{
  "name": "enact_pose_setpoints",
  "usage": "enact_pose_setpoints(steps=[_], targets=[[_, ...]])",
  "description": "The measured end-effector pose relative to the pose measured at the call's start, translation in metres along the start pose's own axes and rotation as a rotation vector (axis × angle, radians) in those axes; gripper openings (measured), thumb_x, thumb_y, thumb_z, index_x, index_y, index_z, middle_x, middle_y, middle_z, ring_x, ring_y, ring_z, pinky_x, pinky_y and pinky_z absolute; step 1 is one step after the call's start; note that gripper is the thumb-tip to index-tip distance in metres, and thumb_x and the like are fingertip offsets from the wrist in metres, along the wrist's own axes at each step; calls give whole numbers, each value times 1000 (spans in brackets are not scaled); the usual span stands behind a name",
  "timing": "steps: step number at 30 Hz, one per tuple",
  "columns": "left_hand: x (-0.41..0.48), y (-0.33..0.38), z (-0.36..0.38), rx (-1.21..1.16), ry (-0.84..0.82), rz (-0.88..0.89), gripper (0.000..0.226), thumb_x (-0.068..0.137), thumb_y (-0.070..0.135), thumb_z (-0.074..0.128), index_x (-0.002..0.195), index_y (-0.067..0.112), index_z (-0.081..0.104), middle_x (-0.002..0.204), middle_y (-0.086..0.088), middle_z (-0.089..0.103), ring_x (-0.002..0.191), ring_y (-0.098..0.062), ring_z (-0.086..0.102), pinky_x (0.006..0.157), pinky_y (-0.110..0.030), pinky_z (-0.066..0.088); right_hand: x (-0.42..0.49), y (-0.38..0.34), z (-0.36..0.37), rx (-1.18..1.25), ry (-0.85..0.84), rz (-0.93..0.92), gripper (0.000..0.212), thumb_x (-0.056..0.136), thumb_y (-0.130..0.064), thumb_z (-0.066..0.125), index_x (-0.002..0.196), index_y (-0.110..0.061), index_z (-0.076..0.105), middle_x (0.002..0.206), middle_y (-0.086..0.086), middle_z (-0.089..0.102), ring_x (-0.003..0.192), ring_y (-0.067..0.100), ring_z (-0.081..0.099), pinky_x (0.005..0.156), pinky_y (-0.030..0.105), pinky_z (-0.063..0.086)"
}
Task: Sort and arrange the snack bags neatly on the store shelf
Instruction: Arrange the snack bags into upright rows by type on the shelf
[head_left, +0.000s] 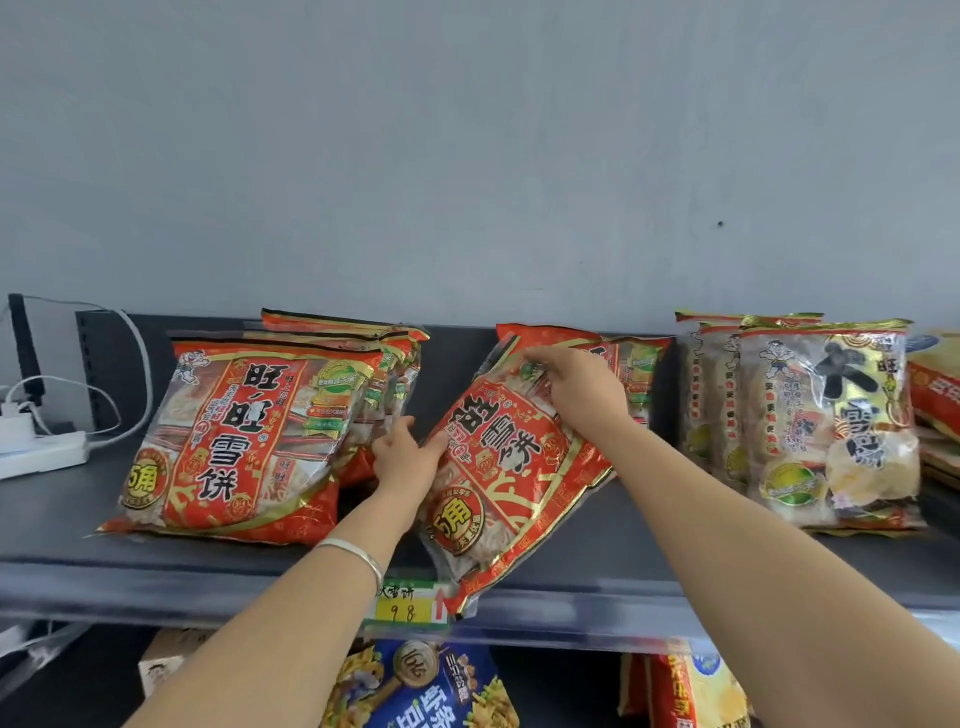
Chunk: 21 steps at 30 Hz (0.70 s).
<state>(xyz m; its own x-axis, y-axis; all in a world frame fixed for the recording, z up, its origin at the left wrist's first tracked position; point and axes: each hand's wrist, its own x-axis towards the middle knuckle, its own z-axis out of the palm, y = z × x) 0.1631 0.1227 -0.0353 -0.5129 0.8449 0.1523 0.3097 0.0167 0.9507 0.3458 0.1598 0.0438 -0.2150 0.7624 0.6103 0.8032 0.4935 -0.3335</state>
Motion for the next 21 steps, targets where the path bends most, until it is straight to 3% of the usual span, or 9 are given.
enact_pose_setpoints(steps=[3, 5, 8, 10, 12, 14, 16, 19, 21], targets=[[-7, 3, 14, -134, 23, -112, 80, 87, 44, 61, 149, 27, 14, 151, -14, 20, 132, -39, 34, 105, -53, 36, -16, 16, -10, 122, 63, 67, 42, 99, -9, 40, 133, -30, 55, 128, 2, 62, 101, 22, 66, 74, 40, 59], [-10, 8, 23, -354, -16, -248, 90, 84, 44, 65, 150, 31, 5, 146, -16, 28, 125, -39, 42, 94, -50, 43, -25, 28, -14, 201, 110, 106, 42, 100, -9, 40, 136, -27, 53, 128, 3, 63, 98, 21, 66, 75, 40, 60], [-18, 15, 32, -607, -113, -336, 88, 83, 34, 69, 148, 26, 9, 125, -12, 50, 96, -30, 57, 69, -41, 47, -33, 46, -18, 341, 170, 177, 46, 100, -7, 39, 141, -27, 47, 125, 3, 63, 83, 13, 65, 70, 36, 59], [-18, 19, 36, -636, -88, -257, 86, 84, 22, 70, 148, 27, 13, 129, -13, 49, 96, -28, 58, 68, -40, 50, -35, 59, -21, 579, 156, 309, 53, 99, -5, 43, 147, -27, 36, 127, 3, 60, 80, 12, 65, 72, 34, 59], [-13, 26, 39, -649, -89, -158, 90, 84, 15, 69, 149, 34, 10, 140, -11, 42, 112, -31, 56, 82, -47, 52, -36, 73, -19, 874, 83, 510, 68, 95, -11, 54, 152, -25, 19, 141, 9, 50, 103, 23, 64, 92, 45, 53], [-13, 35, 44, -646, -137, -61, 91, 85, 10, 67, 149, 39, 10, 145, -8, 39, 119, -30, 53, 87, -49, 51, -37, 85, -16, 949, -15, 663, 88, 89, -25, 67, 154, -19, 8, 152, 12, 34, 128, 32, 49, 106, 53, 40], [-10, 41, 51, -631, -182, 11, 87, 87, 8, 65, 148, 39, 11, 143, -4, 40, 119, -28, 53, 81, -45, 53, -33, 95, -14, 992, -80, 770, 92, 81, -33, 75, 151, -12, 20, 144, 17, 45, 122, 35, 54, 101, 55, 44], [-1, 47, 60, -631, -220, 73, 77, 89, 7, 61, 146, 37, 19, 131, 1, 48, 111, -23, 58, 72, -39, 54, -25, 101, -24, 1022, -142, 786, 47, 83, -28, 75, 117, -3, 55, 97, 16, 72, 85, 31, 71, 85, 48, 56], [7, 51, 68, -624, -214, 117, 64, 91, 7, 59, 142, 34, 30, 127, 0, 55, 109, -22, 59, 79, -43, 54, -14, 112, -23, 1029, -72, 687, 38, 84, -27, 73, 110, -6, 56, 97, 14, 72, 87, 30, 71, 86, 49, 56]])
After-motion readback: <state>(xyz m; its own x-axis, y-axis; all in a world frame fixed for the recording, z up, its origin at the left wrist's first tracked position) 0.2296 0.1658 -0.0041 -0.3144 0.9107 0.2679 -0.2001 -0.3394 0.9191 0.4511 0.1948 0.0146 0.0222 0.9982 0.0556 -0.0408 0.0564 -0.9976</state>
